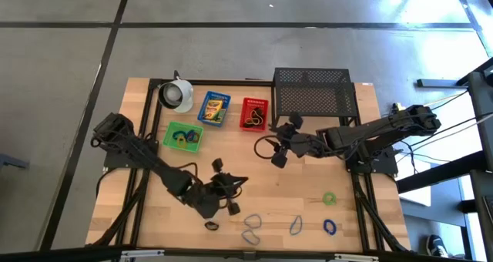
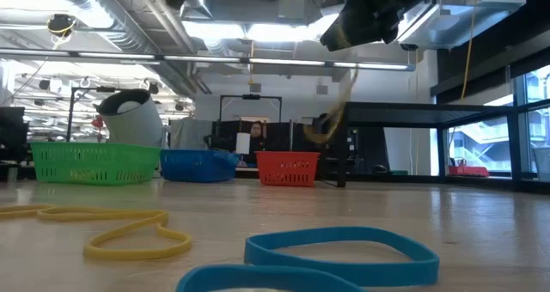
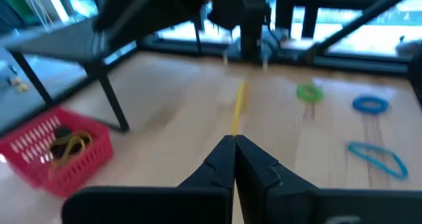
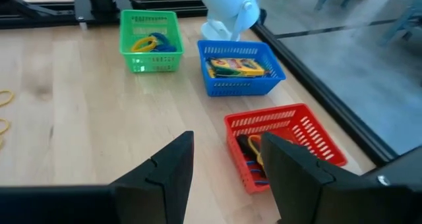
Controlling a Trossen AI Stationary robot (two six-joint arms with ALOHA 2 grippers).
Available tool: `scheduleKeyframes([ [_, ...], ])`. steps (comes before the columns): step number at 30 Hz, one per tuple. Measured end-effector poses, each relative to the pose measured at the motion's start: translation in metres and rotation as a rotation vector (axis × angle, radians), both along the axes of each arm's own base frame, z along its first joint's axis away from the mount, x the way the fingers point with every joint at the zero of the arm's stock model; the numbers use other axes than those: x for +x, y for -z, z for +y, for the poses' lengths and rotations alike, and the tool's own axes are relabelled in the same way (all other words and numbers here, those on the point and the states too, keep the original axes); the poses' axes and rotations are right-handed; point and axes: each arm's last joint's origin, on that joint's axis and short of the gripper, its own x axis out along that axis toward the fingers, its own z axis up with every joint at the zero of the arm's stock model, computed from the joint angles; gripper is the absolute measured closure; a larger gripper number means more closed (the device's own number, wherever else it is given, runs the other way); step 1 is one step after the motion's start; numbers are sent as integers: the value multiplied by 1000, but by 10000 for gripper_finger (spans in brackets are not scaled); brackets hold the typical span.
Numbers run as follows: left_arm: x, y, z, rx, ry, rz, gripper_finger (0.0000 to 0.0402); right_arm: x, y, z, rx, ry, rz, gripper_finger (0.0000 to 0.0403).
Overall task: Pick & Place Office Desk Supplies
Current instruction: Put the yellow rubber band into the red bin
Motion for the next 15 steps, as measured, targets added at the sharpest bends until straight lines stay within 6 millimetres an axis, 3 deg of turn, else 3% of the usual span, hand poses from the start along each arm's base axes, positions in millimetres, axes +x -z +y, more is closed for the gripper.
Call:
scheduleKeyframes([
  [15, -4, -27, -13, 182, -147, -147, 399, -1, -1, 3, -26, 24, -9, 225],
])
